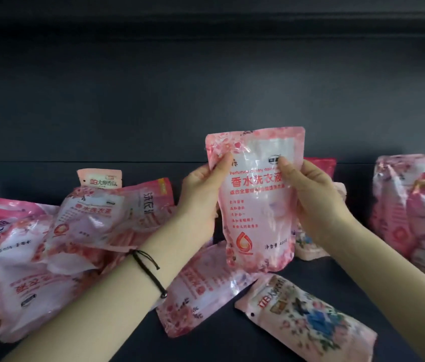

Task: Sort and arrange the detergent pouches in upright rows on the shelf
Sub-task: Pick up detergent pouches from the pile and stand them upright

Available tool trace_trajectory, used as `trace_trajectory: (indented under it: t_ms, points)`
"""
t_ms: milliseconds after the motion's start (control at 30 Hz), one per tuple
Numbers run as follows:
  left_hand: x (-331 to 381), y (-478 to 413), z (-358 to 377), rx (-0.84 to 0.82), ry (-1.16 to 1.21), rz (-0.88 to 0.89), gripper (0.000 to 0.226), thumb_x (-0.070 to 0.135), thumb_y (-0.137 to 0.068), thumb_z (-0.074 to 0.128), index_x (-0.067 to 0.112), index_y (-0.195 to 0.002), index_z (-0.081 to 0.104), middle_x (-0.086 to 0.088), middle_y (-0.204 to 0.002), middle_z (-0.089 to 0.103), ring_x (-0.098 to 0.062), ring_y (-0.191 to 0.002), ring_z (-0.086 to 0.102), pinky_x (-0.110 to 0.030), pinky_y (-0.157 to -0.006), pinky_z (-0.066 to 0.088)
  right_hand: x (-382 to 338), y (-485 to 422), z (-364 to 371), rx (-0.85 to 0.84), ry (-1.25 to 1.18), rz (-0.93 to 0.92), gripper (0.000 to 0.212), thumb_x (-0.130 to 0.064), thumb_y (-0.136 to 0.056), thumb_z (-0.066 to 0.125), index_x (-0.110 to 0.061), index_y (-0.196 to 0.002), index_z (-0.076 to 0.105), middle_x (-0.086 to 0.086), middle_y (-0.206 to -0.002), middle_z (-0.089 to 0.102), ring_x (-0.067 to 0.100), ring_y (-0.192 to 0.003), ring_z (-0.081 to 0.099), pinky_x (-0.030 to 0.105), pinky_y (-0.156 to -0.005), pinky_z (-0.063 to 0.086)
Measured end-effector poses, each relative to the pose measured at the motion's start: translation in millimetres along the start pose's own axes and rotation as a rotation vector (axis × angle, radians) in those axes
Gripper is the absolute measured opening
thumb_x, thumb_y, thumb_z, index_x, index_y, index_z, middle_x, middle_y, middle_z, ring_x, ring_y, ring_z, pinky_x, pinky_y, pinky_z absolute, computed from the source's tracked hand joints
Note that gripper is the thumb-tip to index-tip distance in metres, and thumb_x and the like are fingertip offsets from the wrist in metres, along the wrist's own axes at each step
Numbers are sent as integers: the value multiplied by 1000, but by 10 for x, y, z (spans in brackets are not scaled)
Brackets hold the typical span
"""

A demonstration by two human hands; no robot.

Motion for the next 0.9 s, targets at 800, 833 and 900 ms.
trace_trajectory:
  t_ms: [800, 833, 900]
  points:
    - [-932, -191, 938, -94, -236, -72, 30, 41, -86, 65, 14, -95, 71, -3, -100, 75, -18, -96, 71, -35, -90, 54, 129, 37, -1409, 51, 188, -40, 22, -26, -97, 54, -12, -111, 59, 12, -108, 69, 29, -102, 67, 41, -85, 57]
    - [-868, -193, 881, -95, -413, -27, 26, 42, -88, 63, 18, -94, 71, 0, -99, 75, -15, -95, 70, -33, -89, 54, 38, 42, -1452, 92, 343, -110, 16, -23, -94, 58, -17, -109, 57, 4, -103, 68, 23, -98, 67, 34, -79, 58]
    - [-698, -167, 773, -126, -834, 119, 16, 43, -91, 60, 29, -93, 67, 10, -97, 72, -5, -90, 67, -24, -81, 53, -216, 87, -1531, 197, 667, -304, 29, -16, -87, 65, -26, -109, 48, -8, -96, 61, 10, -87, 62, 25, -70, 53]
Point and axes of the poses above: each hand's wrist, its own y-axis away from the middle knuckle, its own z-axis out of the palm, x = y × z, the point moved 5 cm from there along -y, towards the middle knuckle
